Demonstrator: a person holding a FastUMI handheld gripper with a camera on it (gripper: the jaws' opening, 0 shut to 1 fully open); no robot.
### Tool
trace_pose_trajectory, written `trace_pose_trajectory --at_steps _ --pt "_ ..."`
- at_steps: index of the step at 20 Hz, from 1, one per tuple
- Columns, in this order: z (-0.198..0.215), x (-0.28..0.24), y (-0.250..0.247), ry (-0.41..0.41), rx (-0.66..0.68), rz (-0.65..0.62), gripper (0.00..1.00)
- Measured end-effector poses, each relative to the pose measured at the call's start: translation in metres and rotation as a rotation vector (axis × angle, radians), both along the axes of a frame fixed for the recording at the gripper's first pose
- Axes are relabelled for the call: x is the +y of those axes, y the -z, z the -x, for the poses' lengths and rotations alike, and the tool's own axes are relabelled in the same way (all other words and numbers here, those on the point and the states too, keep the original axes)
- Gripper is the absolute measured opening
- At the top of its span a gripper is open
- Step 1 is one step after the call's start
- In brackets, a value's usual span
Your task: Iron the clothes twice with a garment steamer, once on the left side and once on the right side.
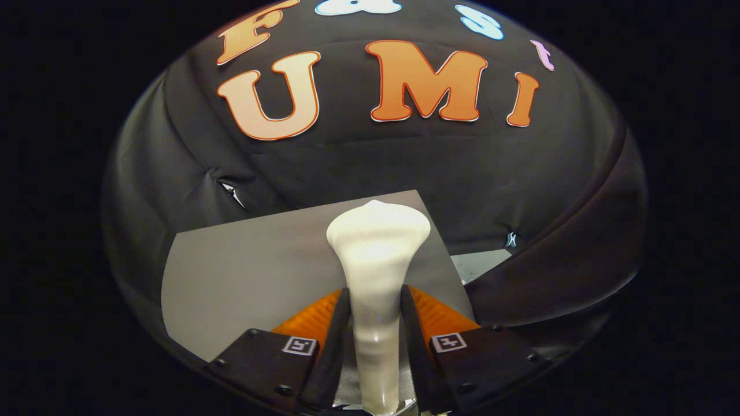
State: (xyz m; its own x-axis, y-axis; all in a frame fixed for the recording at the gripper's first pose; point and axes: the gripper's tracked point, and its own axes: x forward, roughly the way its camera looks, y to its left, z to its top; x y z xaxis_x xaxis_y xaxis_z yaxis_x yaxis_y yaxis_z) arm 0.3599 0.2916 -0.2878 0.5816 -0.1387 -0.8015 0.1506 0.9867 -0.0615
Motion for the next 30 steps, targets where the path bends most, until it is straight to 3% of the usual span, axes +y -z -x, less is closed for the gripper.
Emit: trace_pose_trajectory --at_steps 3,8,13,14,20,30 --pt "0.000 0.001 -0.001 0.004 -0.009 -0.005 0.53" --pt "0.003 0.004 -0.007 -0.015 -0.071 0.001 0.37" --pt "0.014 0.011 -0.032 -0.035 -0.122 -0.004 0.37" --pt "0.015 0.012 -0.038 -0.029 -0.142 -0.007 0.30" --pt "0.050 0.025 -0.042 -0.065 -0.158 -0.037 0.30" --pt "0.139 0.034 -0.096 -0.121 -0.371 -0.107 0.29"
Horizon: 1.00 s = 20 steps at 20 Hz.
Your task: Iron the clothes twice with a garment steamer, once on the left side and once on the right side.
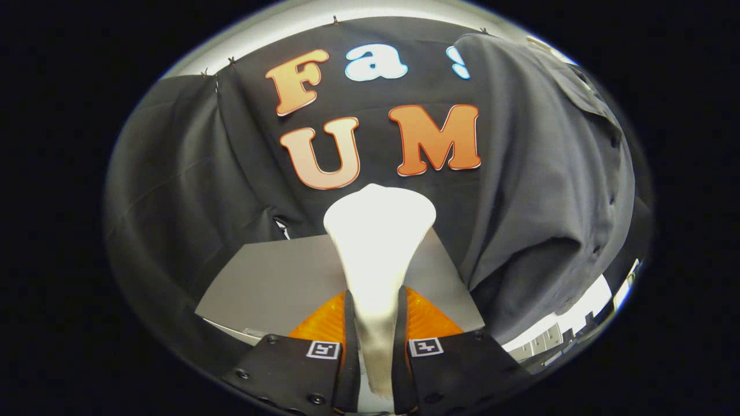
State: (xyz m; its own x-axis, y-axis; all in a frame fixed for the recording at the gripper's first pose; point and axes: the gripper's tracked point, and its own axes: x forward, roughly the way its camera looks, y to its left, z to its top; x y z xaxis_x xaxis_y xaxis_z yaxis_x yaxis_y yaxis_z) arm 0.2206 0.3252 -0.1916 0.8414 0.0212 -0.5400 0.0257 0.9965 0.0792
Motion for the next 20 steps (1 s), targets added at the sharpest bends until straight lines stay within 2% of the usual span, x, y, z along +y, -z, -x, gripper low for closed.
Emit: trace_pose_trajectory --at_steps 7,11,16,20 --pt "0.083 -0.044 -0.093 0.016 -0.224 -0.020 0.29" --pt "0.109 -0.102 -0.149 0.091 -0.341 0.038 0.29" --pt "0.115 -0.168 -0.190 0.159 -0.404 0.061 0.29" --pt "0.097 -0.205 -0.200 0.166 -0.428 0.073 0.29"
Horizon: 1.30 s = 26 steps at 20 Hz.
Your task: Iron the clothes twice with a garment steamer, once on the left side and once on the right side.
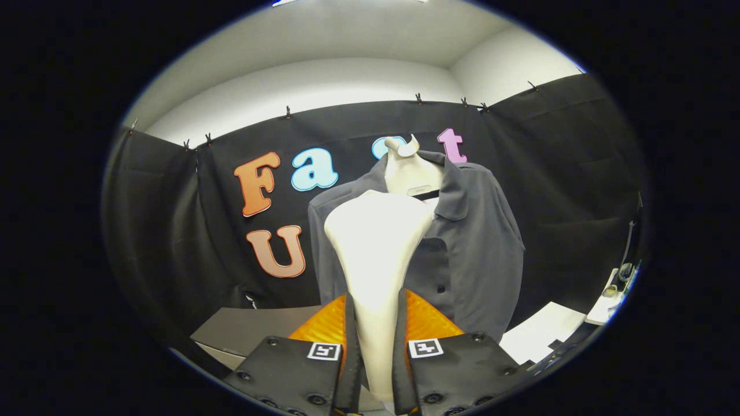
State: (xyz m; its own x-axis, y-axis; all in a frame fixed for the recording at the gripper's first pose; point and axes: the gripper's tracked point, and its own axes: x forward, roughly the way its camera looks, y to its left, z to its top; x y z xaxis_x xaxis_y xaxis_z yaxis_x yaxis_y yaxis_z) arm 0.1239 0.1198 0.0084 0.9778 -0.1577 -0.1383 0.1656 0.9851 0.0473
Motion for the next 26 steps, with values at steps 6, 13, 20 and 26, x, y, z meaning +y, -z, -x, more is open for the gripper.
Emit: trace_pose_trajectory --at_steps 6,13,20,26 --pt "-0.045 -0.035 0.017 -0.040 0.016 0.000 0.29" --pt "-0.078 -0.044 0.046 -0.106 0.004 0.029 0.29" --pt "-0.064 -0.058 0.081 -0.122 0.034 0.020 0.29" --pt "-0.050 -0.064 0.147 -0.117 0.112 -0.001 0.29"
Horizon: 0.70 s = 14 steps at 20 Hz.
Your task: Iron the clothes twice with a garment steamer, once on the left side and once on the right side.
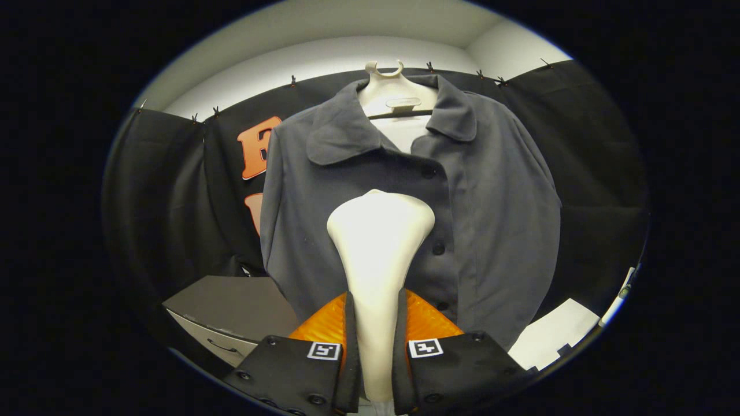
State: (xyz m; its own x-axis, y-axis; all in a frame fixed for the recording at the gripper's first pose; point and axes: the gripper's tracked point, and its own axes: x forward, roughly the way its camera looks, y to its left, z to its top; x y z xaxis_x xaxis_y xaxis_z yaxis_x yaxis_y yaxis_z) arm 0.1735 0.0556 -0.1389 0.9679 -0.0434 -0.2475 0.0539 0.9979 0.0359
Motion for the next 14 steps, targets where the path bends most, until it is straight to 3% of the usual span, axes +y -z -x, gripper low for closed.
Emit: trace_pose_trajectory --at_steps 14 --pt "0.030 -0.003 0.112 0.017 0.127 -0.018 0.29"
